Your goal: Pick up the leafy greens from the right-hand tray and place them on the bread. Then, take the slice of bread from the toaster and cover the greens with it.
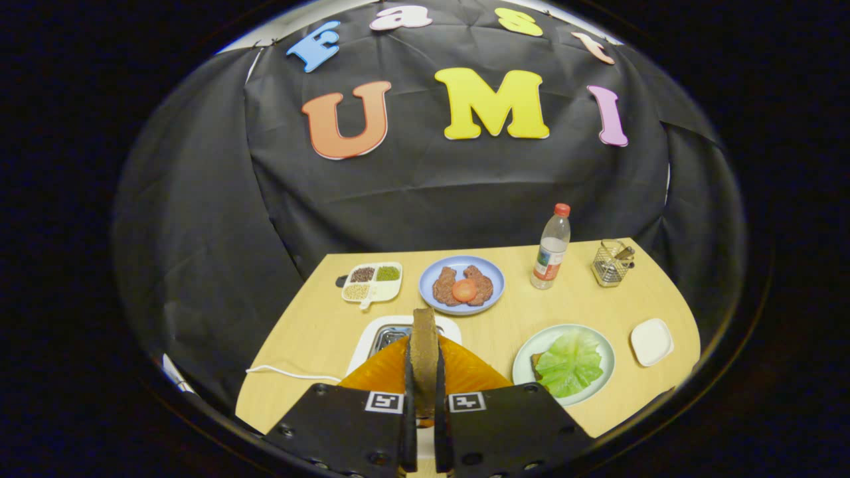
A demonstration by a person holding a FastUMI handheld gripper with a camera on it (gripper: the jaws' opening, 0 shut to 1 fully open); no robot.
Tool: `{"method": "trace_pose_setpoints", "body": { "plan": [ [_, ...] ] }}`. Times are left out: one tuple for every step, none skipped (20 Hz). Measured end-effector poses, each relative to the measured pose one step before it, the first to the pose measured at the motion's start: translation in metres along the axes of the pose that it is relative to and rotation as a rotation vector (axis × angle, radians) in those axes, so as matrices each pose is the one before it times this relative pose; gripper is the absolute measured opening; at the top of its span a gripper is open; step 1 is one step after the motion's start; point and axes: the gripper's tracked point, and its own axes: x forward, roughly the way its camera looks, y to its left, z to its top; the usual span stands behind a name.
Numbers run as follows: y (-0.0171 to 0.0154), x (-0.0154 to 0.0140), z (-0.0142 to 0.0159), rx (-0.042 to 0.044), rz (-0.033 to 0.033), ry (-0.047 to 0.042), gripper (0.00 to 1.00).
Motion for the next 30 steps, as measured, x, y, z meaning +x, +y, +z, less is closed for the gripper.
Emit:
{"method": "trace_pose_setpoints", "body": {
  "plan": [
    [-0.00216, -0.00855, 0.00905, 0.01346, 0.01090, -0.01706, 0.10],
    [-0.00403, -0.00784, 0.00784, 0.00943, 0.00555, -0.01446, 0.10],
    [-0.00475, -0.00937, 0.00773, 0.00664, 0.00352, -0.01484, 0.10],
    [-0.00596, -0.00666, 0.00779, 0.00925, 0.00155, -0.01557, 0.10],
    [-0.00744, -0.00657, 0.00670, 0.00778, -0.00299, -0.01234, 0.10],
    [-0.00991, -0.00407, 0.00461, 0.00304, -0.00574, -0.01133, 0.10],
    [-0.01060, -0.00275, 0.00294, 0.00055, -0.00959, -0.00930, 0.10],
    [-0.01120, -0.00286, 0.00095, -0.00002, -0.01114, -0.00762, 0.10],
    [-0.01326, 0.00019, -0.00003, 0.00042, -0.01593, -0.00556, 0.10],
    [-0.01463, 0.00231, -0.00285, 0.00237, -0.01736, -0.00181, 0.10],
    [-0.01360, 0.00425, -0.00505, 0.00476, -0.01329, 0.00798, 0.10],
    [-0.01271, 0.00452, -0.00725, 0.01284, -0.01055, 0.00940, 0.10],
    [-0.01348, 0.00660, -0.00757, 0.02047, -0.01003, 0.01341, 0.10],
    [-0.01262, 0.00509, -0.00819, 0.01892, -0.00991, 0.01898, 0.10],
    [-0.01021, 0.00854, -0.00869, 0.01251, 0.00237, 0.01850, 0.10],
    [-0.00889, 0.00856, -0.00721, 0.00949, 0.00112, 0.01368, 0.10],
    [-0.00830, 0.00803, -0.00520, 0.01105, -0.00055, 0.01058, 0.10],
    [-0.00559, 0.00678, -0.00554, 0.01084, 0.00707, 0.01112, 0.10],
    [-0.00581, 0.00655, -0.00510, 0.01089, 0.00203, 0.01001, 0.10],
    [-0.00522, 0.00620, -0.00385, 0.01451, 0.00383, 0.00900, 0.10],
    [-0.00362, 0.00646, -0.00333, 0.01683, 0.01137, 0.01002, 0.10],
    [-0.00418, 0.00687, -0.00356, 0.01641, 0.00358, 0.01172, 0.10],
    [-0.00334, 0.00600, -0.00352, 0.01400, 0.00851, 0.01168, 0.10],
    [-0.00138, 0.00591, -0.00252, 0.01136, 0.01480, 0.00850, 0.10],
    [-0.00444, 0.00677, -0.00205, 0.00730, 0.00078, 0.00628, 0.10],
    [-0.00480, 0.00582, -0.00183, 0.00671, 0.00095, 0.00594, 0.10],
    [-0.00305, 0.00592, -0.00168, 0.00780, 0.00663, 0.00668, 0.10],
    [-0.00364, 0.00515, -0.00277, 0.00295, 0.00116, 0.00733, 0.10],
    [-0.00556, 0.00475, -0.00133, 0.00344, 0.00075, 0.00447, 0.10],
    [-0.00223, 0.00377, -0.00115, 0.00420, 0.01266, 0.00468, 0.10]
  ]
}}
